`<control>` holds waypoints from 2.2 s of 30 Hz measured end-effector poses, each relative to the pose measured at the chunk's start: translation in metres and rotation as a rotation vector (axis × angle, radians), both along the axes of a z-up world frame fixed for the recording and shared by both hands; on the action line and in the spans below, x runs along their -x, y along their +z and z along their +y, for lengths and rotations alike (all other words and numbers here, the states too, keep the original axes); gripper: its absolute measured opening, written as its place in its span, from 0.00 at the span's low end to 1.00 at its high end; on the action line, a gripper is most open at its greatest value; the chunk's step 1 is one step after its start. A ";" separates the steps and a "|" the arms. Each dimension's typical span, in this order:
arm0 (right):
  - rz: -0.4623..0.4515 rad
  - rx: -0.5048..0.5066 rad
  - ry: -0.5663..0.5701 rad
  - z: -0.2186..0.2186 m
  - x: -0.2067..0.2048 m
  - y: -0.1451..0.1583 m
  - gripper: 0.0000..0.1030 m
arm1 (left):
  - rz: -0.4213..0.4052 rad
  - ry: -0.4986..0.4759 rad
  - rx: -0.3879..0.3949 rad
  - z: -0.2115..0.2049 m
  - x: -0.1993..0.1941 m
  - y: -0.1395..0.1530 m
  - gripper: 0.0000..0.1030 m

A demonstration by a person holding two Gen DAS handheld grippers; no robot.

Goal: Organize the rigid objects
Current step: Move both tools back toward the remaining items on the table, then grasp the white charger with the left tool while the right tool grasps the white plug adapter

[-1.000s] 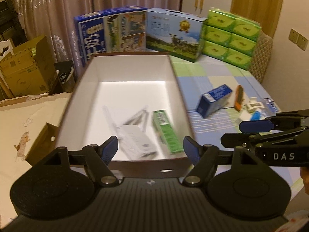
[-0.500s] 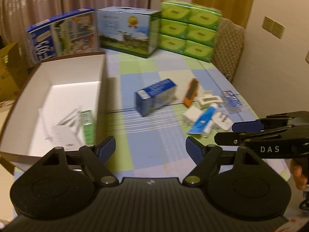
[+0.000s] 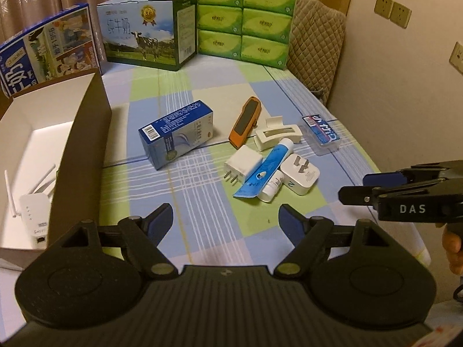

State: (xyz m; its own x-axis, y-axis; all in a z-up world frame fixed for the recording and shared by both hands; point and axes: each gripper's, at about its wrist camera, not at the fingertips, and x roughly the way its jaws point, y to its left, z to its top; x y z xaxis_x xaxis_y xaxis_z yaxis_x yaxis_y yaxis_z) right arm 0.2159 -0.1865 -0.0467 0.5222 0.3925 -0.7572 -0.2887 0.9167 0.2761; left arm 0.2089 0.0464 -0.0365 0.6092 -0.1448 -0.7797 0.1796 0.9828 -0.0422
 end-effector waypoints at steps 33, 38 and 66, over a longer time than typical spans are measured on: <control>-0.050 0.183 0.166 0.022 -0.077 -0.081 0.47 | 0.065 -0.116 -0.064 -0.019 -0.100 -0.068 0.71; -0.044 0.188 0.177 0.025 -0.083 -0.087 0.47 | 0.080 -0.147 -0.071 -0.022 -0.110 -0.073 0.70; 0.046 0.199 -0.124 -0.047 -0.070 -0.080 0.46 | 0.093 -0.360 -0.092 -0.052 -0.153 -0.109 0.38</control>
State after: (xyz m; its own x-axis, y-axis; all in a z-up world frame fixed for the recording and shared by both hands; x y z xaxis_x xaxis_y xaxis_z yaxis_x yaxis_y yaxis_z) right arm 0.2854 -0.2336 -0.1270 0.5207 0.1677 -0.8371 -0.1616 0.9821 0.0963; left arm 0.3615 -0.0059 -0.1452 0.4576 -0.2633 -0.8493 0.5140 0.8577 0.0110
